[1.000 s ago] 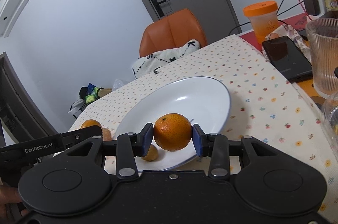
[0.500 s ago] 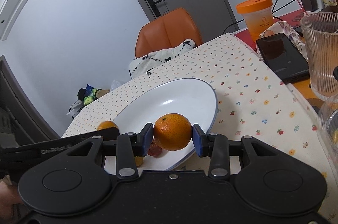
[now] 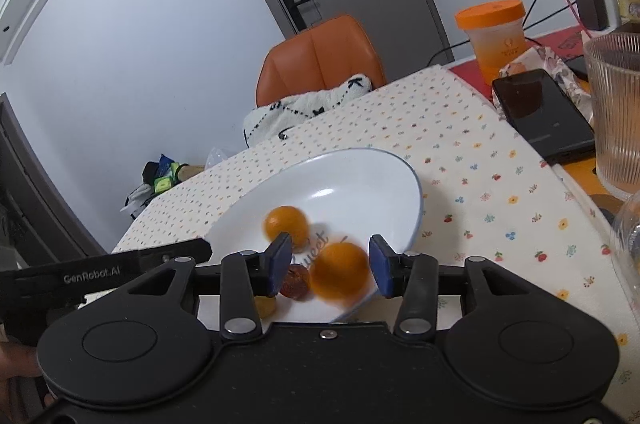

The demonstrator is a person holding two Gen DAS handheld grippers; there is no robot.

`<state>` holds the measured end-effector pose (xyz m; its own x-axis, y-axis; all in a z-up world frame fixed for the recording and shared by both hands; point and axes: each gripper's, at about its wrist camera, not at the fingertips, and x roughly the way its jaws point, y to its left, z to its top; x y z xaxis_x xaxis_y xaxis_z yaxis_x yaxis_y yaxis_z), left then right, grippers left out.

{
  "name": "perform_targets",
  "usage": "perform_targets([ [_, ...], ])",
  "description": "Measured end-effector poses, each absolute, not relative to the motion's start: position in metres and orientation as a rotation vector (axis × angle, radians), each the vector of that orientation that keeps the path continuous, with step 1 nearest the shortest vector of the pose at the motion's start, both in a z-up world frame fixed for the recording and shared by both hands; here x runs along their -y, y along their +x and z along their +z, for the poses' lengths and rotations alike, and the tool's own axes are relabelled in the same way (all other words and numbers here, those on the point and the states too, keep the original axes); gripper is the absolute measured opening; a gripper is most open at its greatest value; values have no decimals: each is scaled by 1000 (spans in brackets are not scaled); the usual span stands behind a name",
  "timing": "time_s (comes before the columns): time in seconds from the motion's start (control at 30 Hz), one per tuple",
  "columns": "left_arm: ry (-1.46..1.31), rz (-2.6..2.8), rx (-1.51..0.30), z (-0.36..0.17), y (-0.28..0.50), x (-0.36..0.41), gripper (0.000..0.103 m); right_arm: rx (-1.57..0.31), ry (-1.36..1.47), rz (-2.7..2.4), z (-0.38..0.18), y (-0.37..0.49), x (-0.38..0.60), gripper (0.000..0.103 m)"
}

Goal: Organize fruits
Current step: 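Carry both oranges over the white plate and open both grippers, then move both open grippers back to the remaining fruit beside the pomelo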

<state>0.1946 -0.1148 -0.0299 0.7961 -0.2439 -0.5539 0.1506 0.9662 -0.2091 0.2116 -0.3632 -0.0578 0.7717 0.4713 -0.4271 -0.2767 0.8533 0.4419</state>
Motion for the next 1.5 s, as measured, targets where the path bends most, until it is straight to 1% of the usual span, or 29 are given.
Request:
perform_targets([
  [0.13, -172, -190, -609, -26, 188, 105, 58, -549, 358, 426, -53, 207, 357, 47],
  [0.17, -173, -183, -609, -25, 187, 102, 63, -549, 357, 427, -52, 205, 356, 48],
  [0.2, -174, -171, -607, -23, 185, 100, 69, -548, 358, 425, -52, 204, 355, 51],
  [0.23, -176, -157, -600, -21, 183, 96, 72, -546, 359, 423, -51, 202, 354, 55],
  [0.3, -181, -131, -585, -18, 178, 90, 81, -541, 360, 423, -49, 199, 352, 59],
  [0.37, -183, -107, -576, -15, 173, 84, 83, -539, 362, 426, -47, 196, 350, 61],
  [0.4, -183, -96, -573, -14, 171, 83, 84, -538, 363, 428, -47, 195, 349, 63],
  [0.53, -185, -53, -562, -10, 162, 74, 88, -521, 354, 421, -43, 188, 344, 80],
  [0.57, -186, -42, -558, -9, 159, 72, 89, -516, 352, 422, -42, 186, 343, 81],
  [0.67, -189, -14, -543, -6, 150, 65, 91, -512, 353, 423, -39, 181, 341, 89],
  [0.73, -193, 1, -535, -4, 144, 62, 92, -502, 354, 418, -37, 178, 340, 98],
  [0.8, -196, 10, -529, -2, 139, 58, 92, -492, 355, 414, -35, 175, 340, 102],
  [0.83, -196, 14, -526, 0, 136, 57, 92, -489, 356, 413, -34, 173, 340, 103],
  [1.5, -187, 74, -492, 9, 88, 30, 94, -488, 337, 435, -23, 146, 321, 103],
])
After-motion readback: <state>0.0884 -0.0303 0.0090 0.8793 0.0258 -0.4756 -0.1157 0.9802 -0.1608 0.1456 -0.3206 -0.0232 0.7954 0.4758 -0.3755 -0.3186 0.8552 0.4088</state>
